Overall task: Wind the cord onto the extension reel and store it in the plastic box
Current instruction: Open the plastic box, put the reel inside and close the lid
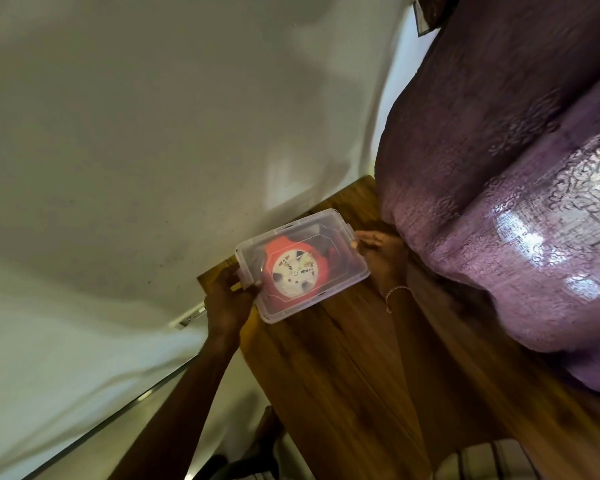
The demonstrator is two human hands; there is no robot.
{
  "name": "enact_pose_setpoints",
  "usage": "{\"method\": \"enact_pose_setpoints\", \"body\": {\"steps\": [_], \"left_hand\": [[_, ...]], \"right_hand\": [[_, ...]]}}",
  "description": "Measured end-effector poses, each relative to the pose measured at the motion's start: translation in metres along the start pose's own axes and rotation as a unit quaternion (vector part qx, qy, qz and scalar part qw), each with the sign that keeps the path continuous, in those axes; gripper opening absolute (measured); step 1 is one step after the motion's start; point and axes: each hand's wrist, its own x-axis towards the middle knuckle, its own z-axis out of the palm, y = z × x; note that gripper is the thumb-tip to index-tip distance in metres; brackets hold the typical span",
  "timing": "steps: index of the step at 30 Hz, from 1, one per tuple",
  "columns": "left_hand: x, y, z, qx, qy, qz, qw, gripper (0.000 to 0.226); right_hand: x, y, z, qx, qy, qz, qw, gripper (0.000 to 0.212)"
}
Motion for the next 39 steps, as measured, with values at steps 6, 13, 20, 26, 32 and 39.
{"method": "enact_pose_setpoints", "body": {"steps": [6,13,20,26,32,39], "left_hand": [[0.016,-0.003,-0.006,-0.054,-0.037,-0.053,0.996,0.068],[0.019,0.003,-0.013,-0.12,-0.102,-0.117,0.981,0.058],[0.017,-0.001,-0.016,-0.132,-0.162,-0.144,0.967,0.037],[0.015,-0.007,-0.017,-0.154,-0.168,-0.13,0.965,0.027],[0.009,-0.007,-0.013,-0.171,-0.133,-0.13,0.968,0.028],[-0.001,-0.014,0.005,-0.019,0.051,-0.05,0.997,0.056]], "right_hand": [[0.017,0.001,-0.002,-0.035,-0.036,0.044,0.998,0.026],[0.031,-0.012,-0.013,0.003,-0.144,0.189,0.971,0.018],[0.04,-0.003,-0.016,0.175,-0.247,0.264,0.916,0.037],[0.047,-0.004,-0.015,0.149,-0.249,0.244,0.925,0.042],[0.047,-0.01,-0.007,0.109,-0.187,0.198,0.956,0.046],[0.042,-0.007,0.004,0.004,-0.117,0.108,0.987,0.028]]}}
